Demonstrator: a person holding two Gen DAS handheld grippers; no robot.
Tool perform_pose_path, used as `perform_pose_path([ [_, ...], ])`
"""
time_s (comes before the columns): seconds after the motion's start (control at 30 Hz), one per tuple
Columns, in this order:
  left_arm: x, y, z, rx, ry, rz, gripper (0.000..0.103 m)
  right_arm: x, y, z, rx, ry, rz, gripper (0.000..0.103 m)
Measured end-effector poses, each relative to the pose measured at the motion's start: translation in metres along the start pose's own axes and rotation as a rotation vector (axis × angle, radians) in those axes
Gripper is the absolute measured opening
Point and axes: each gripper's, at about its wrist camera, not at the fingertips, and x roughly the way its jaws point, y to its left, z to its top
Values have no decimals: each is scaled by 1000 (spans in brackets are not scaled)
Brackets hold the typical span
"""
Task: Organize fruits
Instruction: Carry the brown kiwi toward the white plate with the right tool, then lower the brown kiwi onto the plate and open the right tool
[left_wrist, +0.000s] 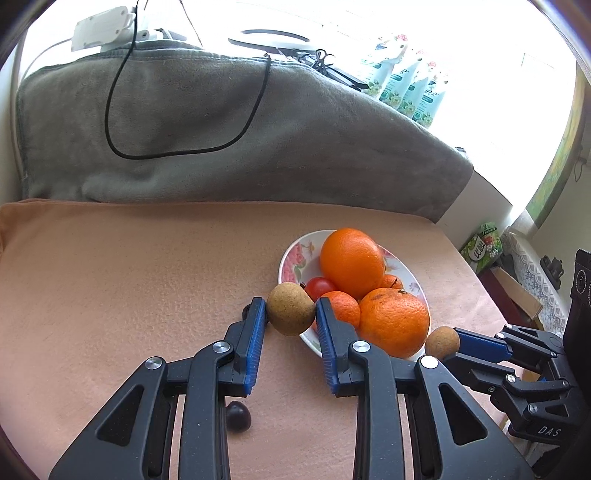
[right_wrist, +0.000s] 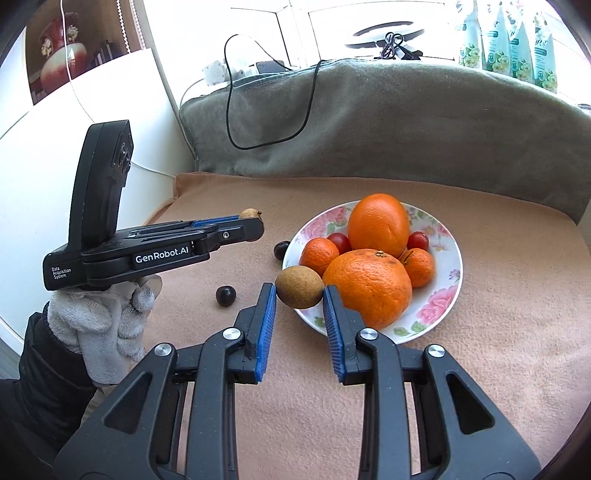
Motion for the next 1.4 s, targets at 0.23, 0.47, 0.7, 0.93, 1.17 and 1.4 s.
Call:
perform_pose_path([
  [0.23, 8, -10, 5, 14, 6, -8, 26, -11, -23, 0, 35, -16, -35, 28],
  [0.47, 15, -17, 9, 23, 13, -13, 26, -14, -44, -1, 69, -19, -63, 28],
  [0.7, 21, -24, 15, 42, 14, -17, 26, -13, -56, -3, 89, -13, -78, 28],
  [0.93, 28, -31, 19, 56, 17, -20, 26, -8, -63, -2, 101, -5, -87, 28],
  [1.17, 34, -35, 24, 64, 23, -25, 26, -1, -69, -2, 117, 9, -88, 28],
  [1.4, 37, -34, 27, 68, 29, -27, 26, 8, -75, 0, 126, 24, -86, 28],
])
